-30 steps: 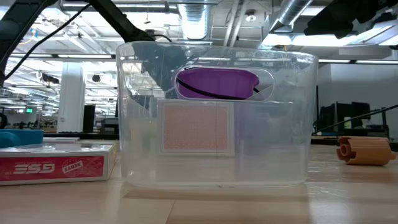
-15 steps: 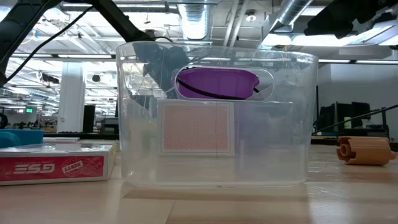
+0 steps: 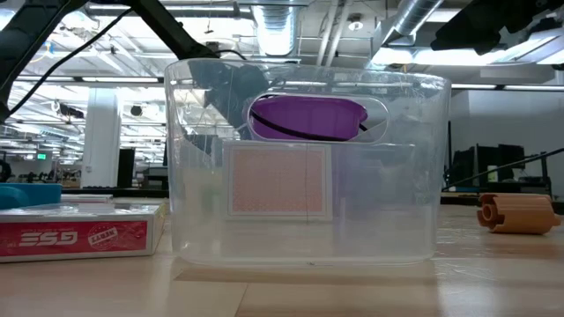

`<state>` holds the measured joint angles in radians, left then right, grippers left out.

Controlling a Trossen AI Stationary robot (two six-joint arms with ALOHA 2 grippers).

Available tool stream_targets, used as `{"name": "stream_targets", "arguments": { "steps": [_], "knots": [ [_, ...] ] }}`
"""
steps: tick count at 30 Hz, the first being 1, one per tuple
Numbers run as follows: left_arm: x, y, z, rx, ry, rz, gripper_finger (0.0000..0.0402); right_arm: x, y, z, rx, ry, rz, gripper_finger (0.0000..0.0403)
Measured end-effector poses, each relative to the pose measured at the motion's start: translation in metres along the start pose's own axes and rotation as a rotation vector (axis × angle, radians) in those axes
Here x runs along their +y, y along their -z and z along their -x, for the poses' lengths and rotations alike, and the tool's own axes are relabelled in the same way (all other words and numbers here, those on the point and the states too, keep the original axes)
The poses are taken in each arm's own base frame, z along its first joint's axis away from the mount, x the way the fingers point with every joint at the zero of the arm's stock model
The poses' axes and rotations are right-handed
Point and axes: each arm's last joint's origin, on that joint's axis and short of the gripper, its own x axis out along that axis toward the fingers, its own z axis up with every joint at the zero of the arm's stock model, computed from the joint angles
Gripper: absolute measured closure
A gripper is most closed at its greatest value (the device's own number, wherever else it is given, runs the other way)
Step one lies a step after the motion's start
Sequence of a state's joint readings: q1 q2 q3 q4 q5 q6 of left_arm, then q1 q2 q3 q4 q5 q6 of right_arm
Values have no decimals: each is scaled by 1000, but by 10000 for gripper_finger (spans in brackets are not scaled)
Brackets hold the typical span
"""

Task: Pick & Place Toys
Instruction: Put the red game piece into the yellow bin, then put the pink deck of cards into the bottom transparent bin

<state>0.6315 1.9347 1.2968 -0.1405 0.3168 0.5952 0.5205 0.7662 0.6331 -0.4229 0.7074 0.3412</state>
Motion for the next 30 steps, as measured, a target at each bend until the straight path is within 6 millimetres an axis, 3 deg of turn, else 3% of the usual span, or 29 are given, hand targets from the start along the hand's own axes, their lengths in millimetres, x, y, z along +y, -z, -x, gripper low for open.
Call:
{"name": "stream_targets", "arguments": {
  "steps": [16,30],
  "knots": [
    [0,0,5,43,-38,20,199,0,1,0,12,0,-5,275],
    [-8,-24,67,75,-45,15,206,-1,3,0,22,3,1,275]
  ]
}}
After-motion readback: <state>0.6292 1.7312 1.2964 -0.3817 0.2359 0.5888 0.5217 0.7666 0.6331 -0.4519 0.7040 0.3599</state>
